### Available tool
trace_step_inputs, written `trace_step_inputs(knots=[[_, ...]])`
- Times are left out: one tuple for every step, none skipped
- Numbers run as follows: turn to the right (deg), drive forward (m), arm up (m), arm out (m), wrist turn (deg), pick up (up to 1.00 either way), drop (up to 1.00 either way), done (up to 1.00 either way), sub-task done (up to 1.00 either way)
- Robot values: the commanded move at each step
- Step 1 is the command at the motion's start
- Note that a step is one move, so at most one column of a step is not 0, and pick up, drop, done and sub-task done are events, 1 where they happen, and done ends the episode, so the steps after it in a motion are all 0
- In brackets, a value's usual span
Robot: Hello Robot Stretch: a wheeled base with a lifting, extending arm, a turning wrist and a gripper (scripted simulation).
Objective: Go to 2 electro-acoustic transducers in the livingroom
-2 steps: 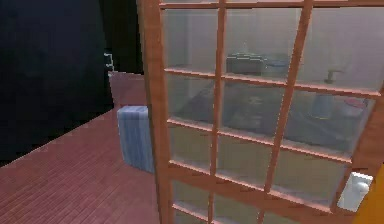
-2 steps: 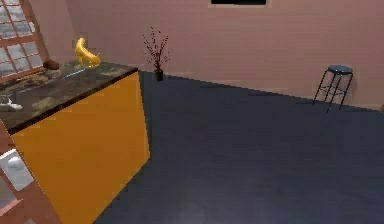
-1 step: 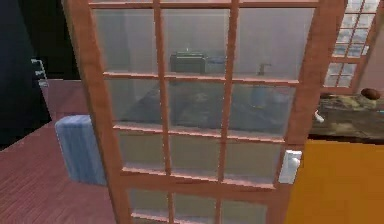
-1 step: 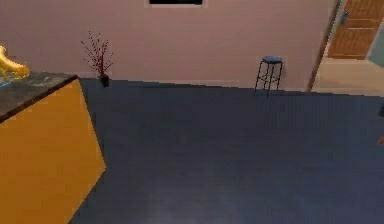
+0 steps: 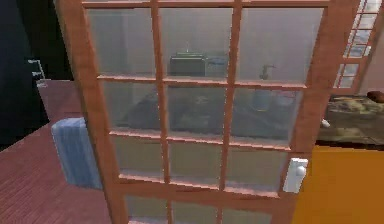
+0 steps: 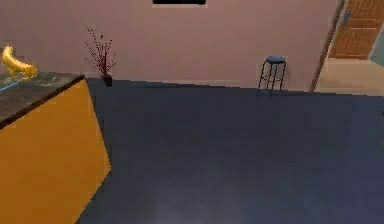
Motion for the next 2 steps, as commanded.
trace_step_inputs(knots=[[-45.0, 0.00, 0.00, 0.00, 0.0, 0.00, 0.00, 0.00, 0.00], [-18.0, 0.00, 0.00, 0.00, 0.0, 0.00, 0.00, 0.00, 0.00]])
